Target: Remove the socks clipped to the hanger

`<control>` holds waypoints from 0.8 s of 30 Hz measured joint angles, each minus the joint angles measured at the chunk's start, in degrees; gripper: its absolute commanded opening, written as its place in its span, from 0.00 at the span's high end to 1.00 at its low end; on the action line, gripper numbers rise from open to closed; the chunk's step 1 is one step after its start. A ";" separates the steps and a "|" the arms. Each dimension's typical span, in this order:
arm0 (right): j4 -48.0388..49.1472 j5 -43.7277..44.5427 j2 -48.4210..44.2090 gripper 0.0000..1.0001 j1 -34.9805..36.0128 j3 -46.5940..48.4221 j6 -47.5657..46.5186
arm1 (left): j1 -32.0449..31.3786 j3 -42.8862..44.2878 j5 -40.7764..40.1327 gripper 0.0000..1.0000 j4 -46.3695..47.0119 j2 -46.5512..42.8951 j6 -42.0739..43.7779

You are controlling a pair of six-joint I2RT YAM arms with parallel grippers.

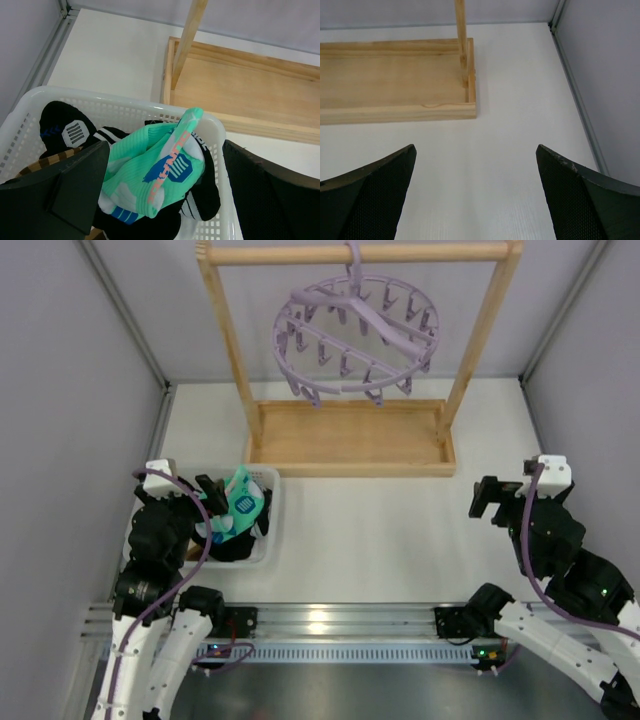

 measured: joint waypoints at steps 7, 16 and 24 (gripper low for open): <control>0.81 -0.92 0.02 0.01 -0.02 -2.08 0.22 | 0.00 -0.02 -0.02 0.02 0.00 0.00 0.00; 1.07 -1.27 0.26 0.01 -0.02 -2.21 0.39 | 0.00 -0.02 -0.04 0.02 -0.02 -0.02 -0.02; 1.79 -1.64 0.68 0.01 -0.02 -2.21 0.37 | 0.00 -0.02 -0.04 0.02 -0.02 -0.02 -0.04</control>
